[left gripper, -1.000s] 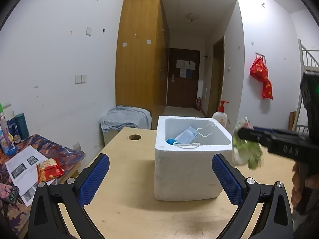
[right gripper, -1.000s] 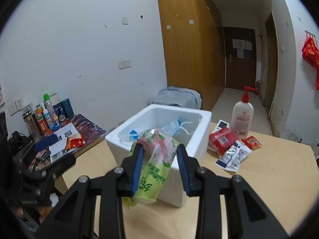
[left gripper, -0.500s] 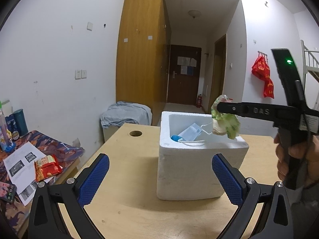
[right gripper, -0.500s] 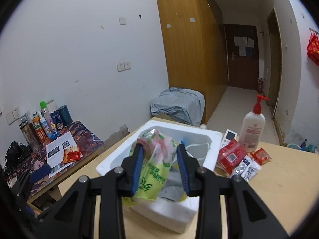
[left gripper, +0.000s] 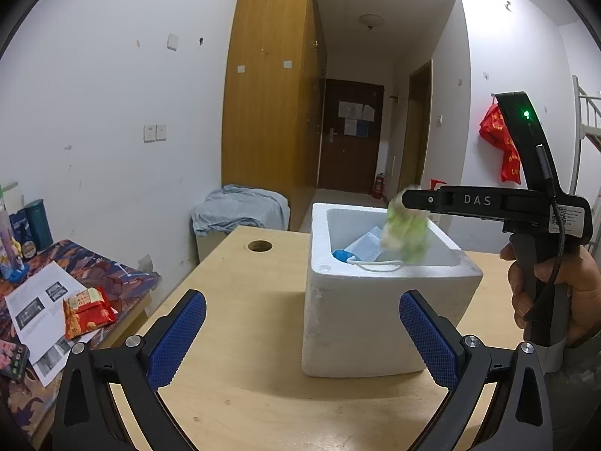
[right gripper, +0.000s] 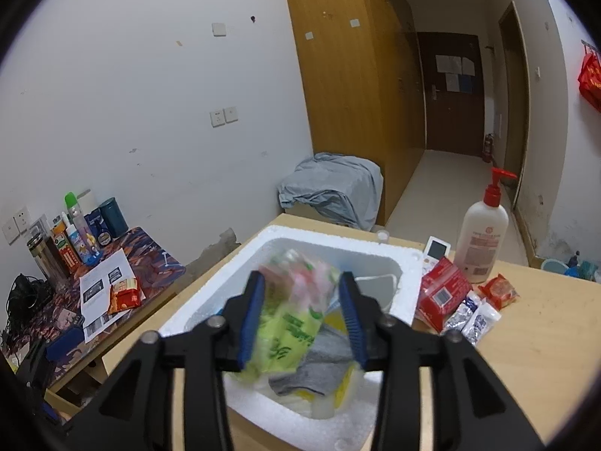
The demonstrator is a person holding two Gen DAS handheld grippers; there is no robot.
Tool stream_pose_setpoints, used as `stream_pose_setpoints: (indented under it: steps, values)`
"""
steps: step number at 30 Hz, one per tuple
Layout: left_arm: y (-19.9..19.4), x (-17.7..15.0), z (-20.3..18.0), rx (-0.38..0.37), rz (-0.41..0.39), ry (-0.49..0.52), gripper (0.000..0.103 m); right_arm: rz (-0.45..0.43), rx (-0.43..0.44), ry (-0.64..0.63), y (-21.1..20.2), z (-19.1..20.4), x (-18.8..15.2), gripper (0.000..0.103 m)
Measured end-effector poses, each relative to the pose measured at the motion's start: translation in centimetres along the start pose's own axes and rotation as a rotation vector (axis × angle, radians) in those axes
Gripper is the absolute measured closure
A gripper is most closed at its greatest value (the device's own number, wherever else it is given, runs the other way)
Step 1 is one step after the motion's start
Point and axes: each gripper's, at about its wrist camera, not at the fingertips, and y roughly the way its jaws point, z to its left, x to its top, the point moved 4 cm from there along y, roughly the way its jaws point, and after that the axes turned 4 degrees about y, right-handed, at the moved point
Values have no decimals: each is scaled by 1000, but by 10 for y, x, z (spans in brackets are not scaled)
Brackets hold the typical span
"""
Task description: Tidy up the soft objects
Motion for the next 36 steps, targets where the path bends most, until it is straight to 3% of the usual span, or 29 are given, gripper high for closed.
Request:
stream_pose_setpoints:
  steps: [1,13,16,20,30,36]
  values:
    - [0,0,0,2,2,2,0,-1,-1,3,0,-1,0,38]
    - [-1,0,-2,-2,0,2,0,-8,1,7,-9,0,-2,37]
    - [-3,0,-3,-6,-2,3,0,-20,-13,6,-18,-3,-2,29]
    - [-7,2,-6,-12,-11,4,0,-49,-33,22,-38,-11,-5,6]
    - [-17,7,-39,-88,-44,34,0,-121,-210,95,-111,-63,-33,0]
    - [-24,9,-64,-133,-54,69,0,-142,-239,152,-141,-79,-51,0]
